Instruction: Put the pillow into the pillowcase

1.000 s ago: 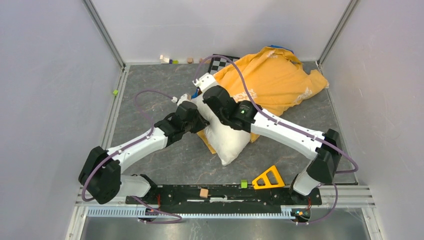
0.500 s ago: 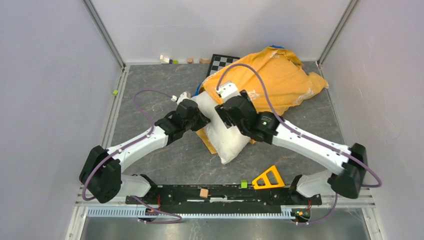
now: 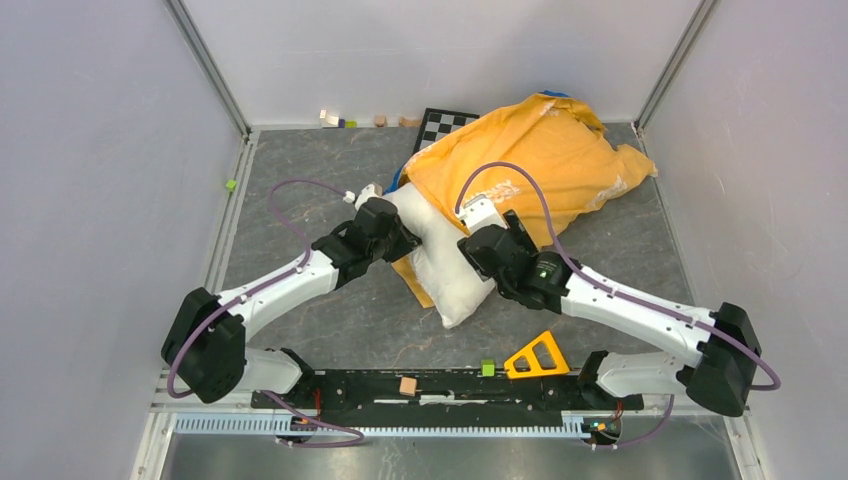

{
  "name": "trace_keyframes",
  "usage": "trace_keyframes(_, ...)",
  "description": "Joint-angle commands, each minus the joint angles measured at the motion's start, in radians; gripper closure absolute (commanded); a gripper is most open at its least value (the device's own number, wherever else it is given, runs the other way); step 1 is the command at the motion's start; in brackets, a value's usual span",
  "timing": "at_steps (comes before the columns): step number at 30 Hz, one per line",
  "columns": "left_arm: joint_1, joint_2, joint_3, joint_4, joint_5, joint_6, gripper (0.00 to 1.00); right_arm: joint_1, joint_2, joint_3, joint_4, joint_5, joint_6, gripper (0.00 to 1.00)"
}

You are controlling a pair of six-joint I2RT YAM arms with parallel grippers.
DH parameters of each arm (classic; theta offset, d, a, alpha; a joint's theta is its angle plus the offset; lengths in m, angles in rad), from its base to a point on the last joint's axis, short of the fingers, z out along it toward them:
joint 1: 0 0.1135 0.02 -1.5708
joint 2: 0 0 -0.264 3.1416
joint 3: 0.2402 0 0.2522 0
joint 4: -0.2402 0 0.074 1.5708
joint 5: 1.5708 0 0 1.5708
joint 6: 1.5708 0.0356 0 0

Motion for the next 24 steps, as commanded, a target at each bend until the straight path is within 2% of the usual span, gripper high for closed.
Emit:
trace_keyframes(1, 0.006, 0.015, 0.048, 0.041, -0.025, -0.021, 0.98, -0.003, 0.057, 0.032, 0.014, 0.218, 0.036, 0.30)
trace_keyframes(3, 0.005, 0.014, 0.049, 0.036, -0.033, -0.017, 0.98, -0.005, 0.090, 0.069, -0.038, 0.335, 0.067, 0.45)
trace_keyframes(5, 0.006, 0.016, 0.049, 0.033, -0.035, -0.014, 0.97, -0.004, 0.114, 0.116, -0.077, 0.381, 0.079, 0.60)
trace_keyframes(8, 0.006, 0.028, 0.053, 0.042, -0.024, -0.013, 0.98, 0.006, 0.136, 0.206, -0.086, 0.303, 0.053, 0.99)
trace_keyframes(13, -0.004, 0.060, 0.079, 0.068, 0.006, -0.016, 0.98, 0.166, 0.195, 0.412, -0.059, 0.113, -0.009, 1.00)
trace_keyframes(16, -0.021, 0.076, 0.107, 0.069, 0.006, -0.018, 0.98, 0.229, 0.239, 0.474, -0.018, -0.016, -0.028, 1.00)
trace_keyframes(19, -0.033, 0.085, 0.130, 0.069, 0.012, -0.017, 0.97, 0.225, 0.265, 0.461, -0.009, -0.010, -0.028, 1.00)
trace_keyframes(22, -0.032, 0.066, 0.120, 0.051, 0.005, -0.015, 0.97, 0.157, 0.263, 0.447, -0.022, -0.042, -0.011, 1.00)
trace_keyframes(24, -0.027, 0.038, 0.101, 0.036, 0.002, -0.013, 0.87, 0.092, 0.230, 0.434, 0.000, -0.117, 0.002, 1.00)
